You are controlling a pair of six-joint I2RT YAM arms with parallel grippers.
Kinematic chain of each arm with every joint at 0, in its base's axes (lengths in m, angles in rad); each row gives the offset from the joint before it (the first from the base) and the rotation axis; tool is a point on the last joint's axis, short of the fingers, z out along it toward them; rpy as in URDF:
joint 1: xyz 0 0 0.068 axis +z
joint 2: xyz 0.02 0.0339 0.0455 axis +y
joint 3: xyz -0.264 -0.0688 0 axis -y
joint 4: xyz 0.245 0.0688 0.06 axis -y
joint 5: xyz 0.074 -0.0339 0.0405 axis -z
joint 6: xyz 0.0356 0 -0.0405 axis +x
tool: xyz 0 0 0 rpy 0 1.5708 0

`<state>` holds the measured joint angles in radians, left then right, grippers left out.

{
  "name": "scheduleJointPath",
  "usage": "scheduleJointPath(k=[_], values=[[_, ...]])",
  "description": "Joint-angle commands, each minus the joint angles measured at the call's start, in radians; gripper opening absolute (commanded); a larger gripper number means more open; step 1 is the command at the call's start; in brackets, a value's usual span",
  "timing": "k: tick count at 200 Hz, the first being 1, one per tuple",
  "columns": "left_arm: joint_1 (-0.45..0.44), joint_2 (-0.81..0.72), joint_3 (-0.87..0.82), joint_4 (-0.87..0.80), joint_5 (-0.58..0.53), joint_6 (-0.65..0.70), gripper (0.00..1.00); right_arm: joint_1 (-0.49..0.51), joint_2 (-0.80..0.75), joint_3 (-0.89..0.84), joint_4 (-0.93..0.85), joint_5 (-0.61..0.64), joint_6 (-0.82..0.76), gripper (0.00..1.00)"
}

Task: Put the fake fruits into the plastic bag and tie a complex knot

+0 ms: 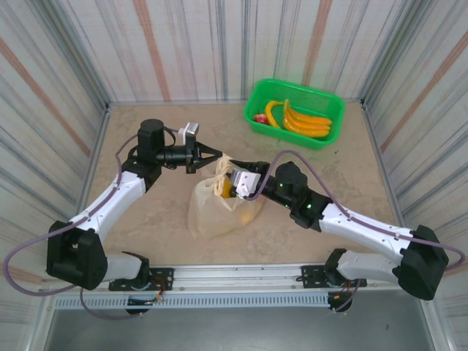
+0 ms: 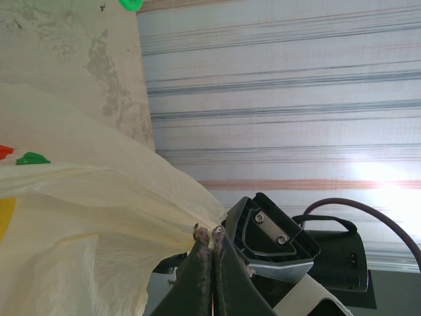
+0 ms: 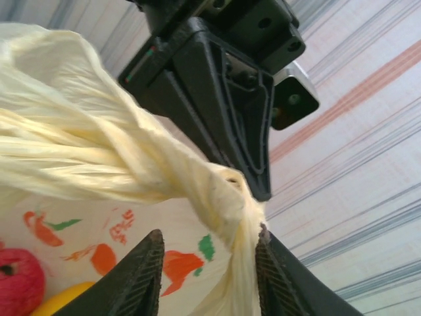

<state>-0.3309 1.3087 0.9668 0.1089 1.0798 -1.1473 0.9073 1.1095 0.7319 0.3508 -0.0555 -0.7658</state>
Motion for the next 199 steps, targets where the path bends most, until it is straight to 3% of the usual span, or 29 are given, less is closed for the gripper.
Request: scheduleJointPath(k=[1,32,43,54,66,79,94,121,144,199], values=[[0.004,-0.032,-0.003,0.041,-0.009,0.021,0.0,-0.007,-0.064,0.036,-0.154,-0.069,0.056,0.43],[0.004,-0.038,-0.006,0.024,-0.017,0.042,0.0,-0.004,-0.199,0.052,-0.261,-0.127,0.249,0.43],[0.004,-0.044,-0.001,0.012,-0.022,0.058,0.0,-0.001,-0.254,0.054,-0.269,-0.129,0.398,0.42],[0.006,-0.048,0.001,0.0,-0.03,0.069,0.0,0.005,-0.289,0.074,-0.308,-0.092,0.587,0.49],[0.006,-0.052,-0.001,-0.003,-0.036,0.081,0.0,0.002,-0.295,0.147,-0.461,-0.105,0.758,0.56],[0.005,-0.057,-0.001,-0.006,-0.044,0.092,0.0,-0.006,-0.274,0.213,-0.597,-0.145,0.881,0.51],[0.005,-0.058,-0.001,-0.018,-0.05,0.105,0.0,-0.023,-0.28,0.19,-0.571,-0.201,1.058,0.41],[0.005,-0.058,-0.008,-0.019,-0.052,0.116,0.0,-0.062,-0.228,0.216,-0.602,-0.323,1.332,0.4],[0.004,-0.063,-0.016,-0.02,-0.058,0.13,0.0,-0.062,-0.138,0.253,-0.606,-0.448,1.428,0.44],[0.004,-0.073,-0.01,-0.054,-0.09,0.17,0.0,-0.076,0.038,0.271,-0.491,-0.535,1.52,0.58]])
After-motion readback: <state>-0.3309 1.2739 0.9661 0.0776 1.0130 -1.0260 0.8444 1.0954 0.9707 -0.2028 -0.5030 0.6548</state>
